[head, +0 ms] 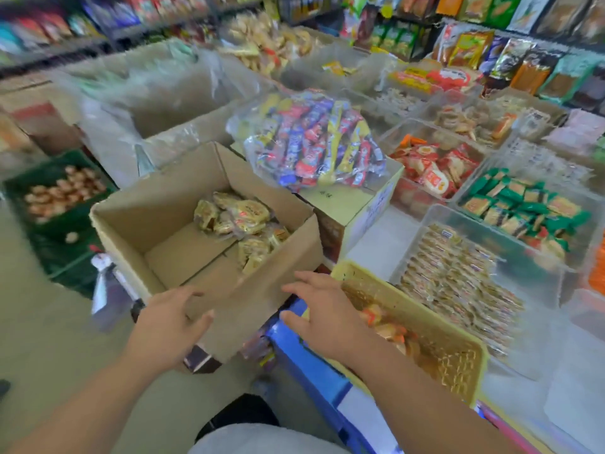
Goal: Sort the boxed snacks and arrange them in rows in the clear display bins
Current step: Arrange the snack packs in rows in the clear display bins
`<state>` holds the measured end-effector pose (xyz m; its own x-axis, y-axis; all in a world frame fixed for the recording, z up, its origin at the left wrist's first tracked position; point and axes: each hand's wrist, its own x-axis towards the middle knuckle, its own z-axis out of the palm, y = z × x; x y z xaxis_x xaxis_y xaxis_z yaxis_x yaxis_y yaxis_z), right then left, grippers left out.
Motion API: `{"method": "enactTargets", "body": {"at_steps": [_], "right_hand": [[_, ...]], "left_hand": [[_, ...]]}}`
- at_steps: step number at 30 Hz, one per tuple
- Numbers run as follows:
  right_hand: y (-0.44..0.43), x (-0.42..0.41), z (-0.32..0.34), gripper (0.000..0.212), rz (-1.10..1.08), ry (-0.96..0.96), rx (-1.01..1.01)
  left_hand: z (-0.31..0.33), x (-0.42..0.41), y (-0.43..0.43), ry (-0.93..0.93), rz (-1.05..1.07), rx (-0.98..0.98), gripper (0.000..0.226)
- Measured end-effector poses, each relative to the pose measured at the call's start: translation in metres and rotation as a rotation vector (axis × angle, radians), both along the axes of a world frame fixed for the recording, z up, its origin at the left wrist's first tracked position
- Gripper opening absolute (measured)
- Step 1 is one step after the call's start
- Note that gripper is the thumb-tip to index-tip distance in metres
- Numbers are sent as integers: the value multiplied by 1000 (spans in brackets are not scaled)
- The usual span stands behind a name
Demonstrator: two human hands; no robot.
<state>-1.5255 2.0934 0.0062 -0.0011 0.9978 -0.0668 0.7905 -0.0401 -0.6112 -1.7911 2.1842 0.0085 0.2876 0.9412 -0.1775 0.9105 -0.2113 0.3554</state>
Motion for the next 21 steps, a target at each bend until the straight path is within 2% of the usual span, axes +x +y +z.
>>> {"method": "enactTargets", "body": {"at_steps": [6, 10, 14, 18, 21], "right_hand": [[68, -37, -5, 49, 8, -93, 43], [106, -58, -17, 48, -67, -121, -91], [127, -71, -27, 48, -137, -213, -203], [133, -75, -30, 50, -198, -243, -237], [131, -75, -31, 49, -198, -235, -255]], "left_hand": [[-12, -29, 60, -100, -85, -40, 40], [-14, -30, 134, -111, -164, -147, 48], [-19, -22, 213, -53, -231, -175, 60], [-40, 8, 282, -59, -169, -208, 79], [-64, 32, 317, 17, -132, -227, 100]]}}
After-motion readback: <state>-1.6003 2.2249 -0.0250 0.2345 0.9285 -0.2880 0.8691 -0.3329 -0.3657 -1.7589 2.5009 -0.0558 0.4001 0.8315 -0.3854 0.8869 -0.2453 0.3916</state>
